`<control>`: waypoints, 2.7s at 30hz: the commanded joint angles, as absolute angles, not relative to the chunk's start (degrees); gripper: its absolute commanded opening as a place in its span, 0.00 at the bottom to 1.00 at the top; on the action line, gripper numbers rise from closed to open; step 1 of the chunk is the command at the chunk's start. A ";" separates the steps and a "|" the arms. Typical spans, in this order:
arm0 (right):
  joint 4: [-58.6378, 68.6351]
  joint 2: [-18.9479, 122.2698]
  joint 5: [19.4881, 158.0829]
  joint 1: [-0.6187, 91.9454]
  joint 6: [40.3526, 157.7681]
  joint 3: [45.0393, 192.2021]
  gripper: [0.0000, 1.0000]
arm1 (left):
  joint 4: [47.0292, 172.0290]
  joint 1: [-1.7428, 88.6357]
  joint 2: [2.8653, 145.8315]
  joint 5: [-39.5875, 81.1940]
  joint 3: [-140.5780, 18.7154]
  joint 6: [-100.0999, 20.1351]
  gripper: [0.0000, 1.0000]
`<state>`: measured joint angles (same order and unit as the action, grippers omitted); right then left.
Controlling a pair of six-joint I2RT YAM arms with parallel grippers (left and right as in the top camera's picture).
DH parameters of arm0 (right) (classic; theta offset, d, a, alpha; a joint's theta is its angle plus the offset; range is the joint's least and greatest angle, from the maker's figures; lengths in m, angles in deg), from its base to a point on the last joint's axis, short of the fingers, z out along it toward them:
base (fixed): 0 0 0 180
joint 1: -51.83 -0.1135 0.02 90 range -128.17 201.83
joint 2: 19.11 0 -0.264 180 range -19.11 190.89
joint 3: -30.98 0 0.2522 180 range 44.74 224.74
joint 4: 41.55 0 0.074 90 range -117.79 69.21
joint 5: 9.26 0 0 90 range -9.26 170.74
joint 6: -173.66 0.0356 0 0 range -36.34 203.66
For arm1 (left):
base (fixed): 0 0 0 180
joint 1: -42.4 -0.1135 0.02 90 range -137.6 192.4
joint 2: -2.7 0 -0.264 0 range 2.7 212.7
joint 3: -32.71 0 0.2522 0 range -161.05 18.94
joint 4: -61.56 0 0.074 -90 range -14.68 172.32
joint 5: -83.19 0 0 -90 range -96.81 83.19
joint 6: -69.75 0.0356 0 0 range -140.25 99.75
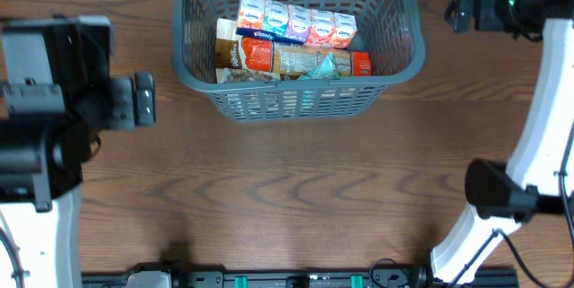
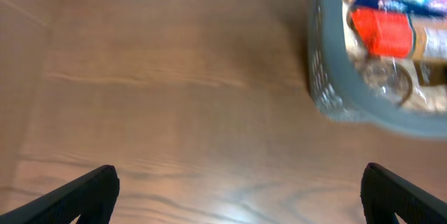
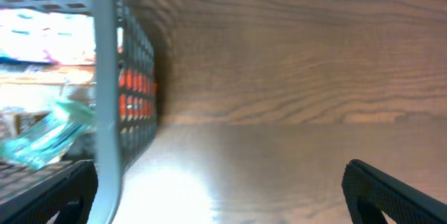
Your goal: Pack container
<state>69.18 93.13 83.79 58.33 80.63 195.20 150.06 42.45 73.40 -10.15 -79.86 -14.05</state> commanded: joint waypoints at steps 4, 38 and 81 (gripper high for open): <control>69.51 76.59 84.38 57.61 83.89 178.06 0.99 | 145.54 42.21 62.25 -4.90 -61.76 -14.97 0.99; 27.33 27.28 83.99 50.46 83.19 89.23 0.99 | 116.36 42.19 33.66 -5.77 -16.36 -22.73 0.99; -36.89 -12.57 84.62 49.13 79.52 45.48 0.99 | 116.38 42.19 33.68 -5.80 -16.36 -22.70 0.99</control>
